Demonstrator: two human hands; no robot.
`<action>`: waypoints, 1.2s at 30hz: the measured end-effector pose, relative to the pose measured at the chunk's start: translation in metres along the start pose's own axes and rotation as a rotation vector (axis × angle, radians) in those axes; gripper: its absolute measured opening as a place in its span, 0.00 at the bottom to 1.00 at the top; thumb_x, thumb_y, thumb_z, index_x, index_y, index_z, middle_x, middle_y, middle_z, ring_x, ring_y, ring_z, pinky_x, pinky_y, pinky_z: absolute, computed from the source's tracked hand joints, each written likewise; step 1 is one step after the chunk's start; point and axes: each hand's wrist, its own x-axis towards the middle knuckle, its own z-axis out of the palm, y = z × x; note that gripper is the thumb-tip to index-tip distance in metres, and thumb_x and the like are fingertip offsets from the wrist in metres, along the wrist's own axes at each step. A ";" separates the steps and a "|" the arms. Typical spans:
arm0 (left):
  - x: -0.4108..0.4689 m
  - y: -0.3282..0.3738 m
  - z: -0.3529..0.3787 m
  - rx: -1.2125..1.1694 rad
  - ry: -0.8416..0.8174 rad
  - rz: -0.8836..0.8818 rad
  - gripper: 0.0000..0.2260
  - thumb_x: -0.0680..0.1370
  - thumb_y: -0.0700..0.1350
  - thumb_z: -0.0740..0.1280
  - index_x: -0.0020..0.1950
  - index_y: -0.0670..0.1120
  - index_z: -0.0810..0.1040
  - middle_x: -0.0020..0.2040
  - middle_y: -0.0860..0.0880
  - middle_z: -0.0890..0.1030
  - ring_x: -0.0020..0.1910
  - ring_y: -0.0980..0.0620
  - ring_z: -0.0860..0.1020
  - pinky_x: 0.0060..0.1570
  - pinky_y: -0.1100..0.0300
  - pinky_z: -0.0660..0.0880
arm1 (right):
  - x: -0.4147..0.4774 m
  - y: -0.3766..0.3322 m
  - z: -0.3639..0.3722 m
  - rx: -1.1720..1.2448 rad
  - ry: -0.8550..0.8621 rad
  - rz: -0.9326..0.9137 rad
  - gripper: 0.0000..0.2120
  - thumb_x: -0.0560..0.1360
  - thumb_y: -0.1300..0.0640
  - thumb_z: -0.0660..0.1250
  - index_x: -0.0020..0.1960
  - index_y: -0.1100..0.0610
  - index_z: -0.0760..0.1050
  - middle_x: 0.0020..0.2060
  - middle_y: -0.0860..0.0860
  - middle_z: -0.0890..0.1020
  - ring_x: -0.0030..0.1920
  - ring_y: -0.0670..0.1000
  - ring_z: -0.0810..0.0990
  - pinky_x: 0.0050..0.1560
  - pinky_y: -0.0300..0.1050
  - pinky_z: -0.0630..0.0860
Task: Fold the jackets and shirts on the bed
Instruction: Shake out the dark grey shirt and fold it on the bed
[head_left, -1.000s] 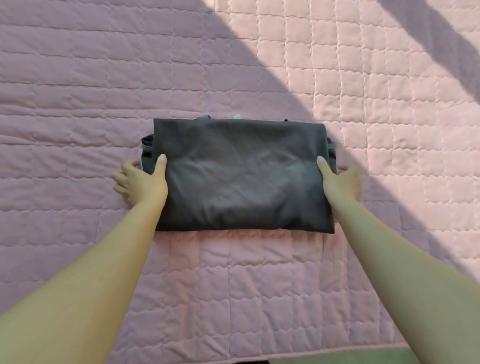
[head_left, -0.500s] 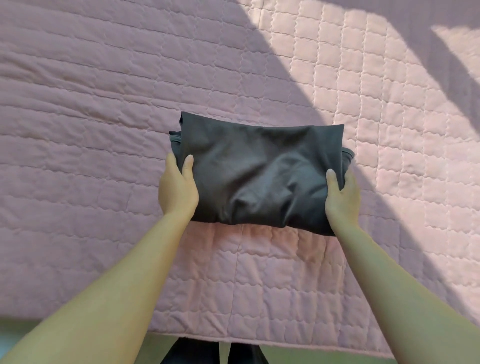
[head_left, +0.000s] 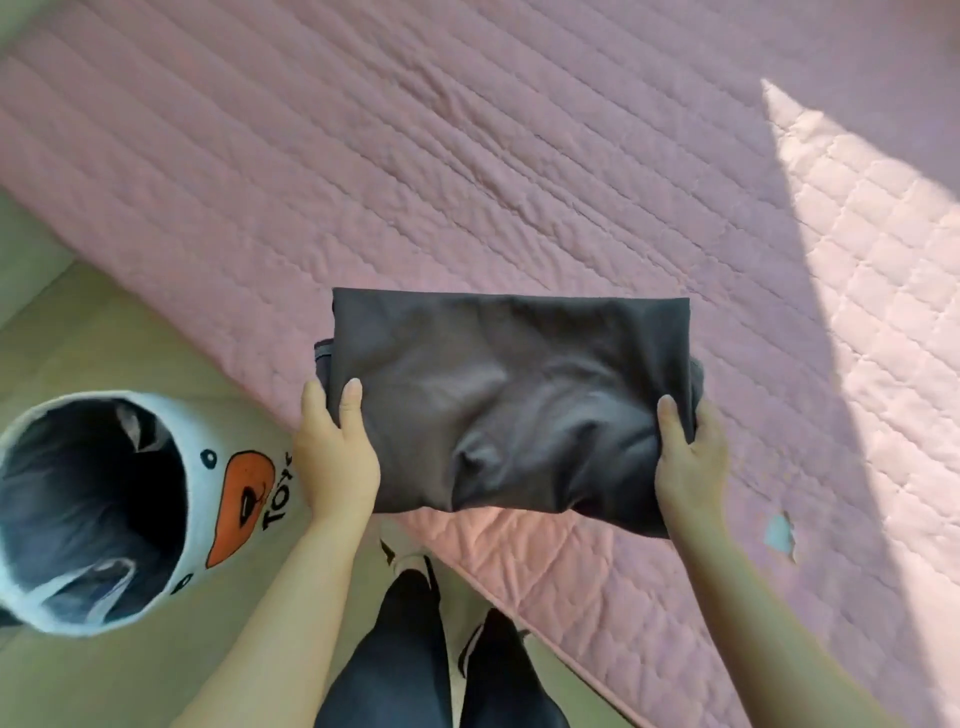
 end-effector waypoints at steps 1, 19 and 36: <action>0.000 -0.011 -0.020 -0.013 0.039 -0.032 0.25 0.81 0.60 0.54 0.69 0.43 0.67 0.66 0.42 0.75 0.64 0.39 0.72 0.62 0.42 0.70 | -0.009 -0.008 0.015 -0.007 -0.057 -0.021 0.06 0.81 0.54 0.61 0.53 0.56 0.73 0.49 0.50 0.79 0.52 0.51 0.76 0.47 0.35 0.65; 0.046 -0.240 -0.257 -0.174 0.454 -0.529 0.20 0.84 0.48 0.56 0.75 0.45 0.65 0.71 0.44 0.72 0.69 0.41 0.69 0.65 0.48 0.66 | -0.199 -0.141 0.303 -0.289 -0.683 -0.363 0.17 0.82 0.57 0.58 0.70 0.54 0.71 0.60 0.47 0.78 0.62 0.48 0.75 0.61 0.41 0.69; 0.137 -0.360 -0.208 -0.138 0.569 -0.679 0.18 0.82 0.41 0.59 0.71 0.52 0.71 0.63 0.51 0.78 0.60 0.46 0.76 0.49 0.57 0.69 | -0.286 -0.072 0.525 -0.658 -0.883 -0.662 0.23 0.83 0.56 0.55 0.74 0.39 0.61 0.56 0.42 0.77 0.51 0.44 0.75 0.52 0.42 0.72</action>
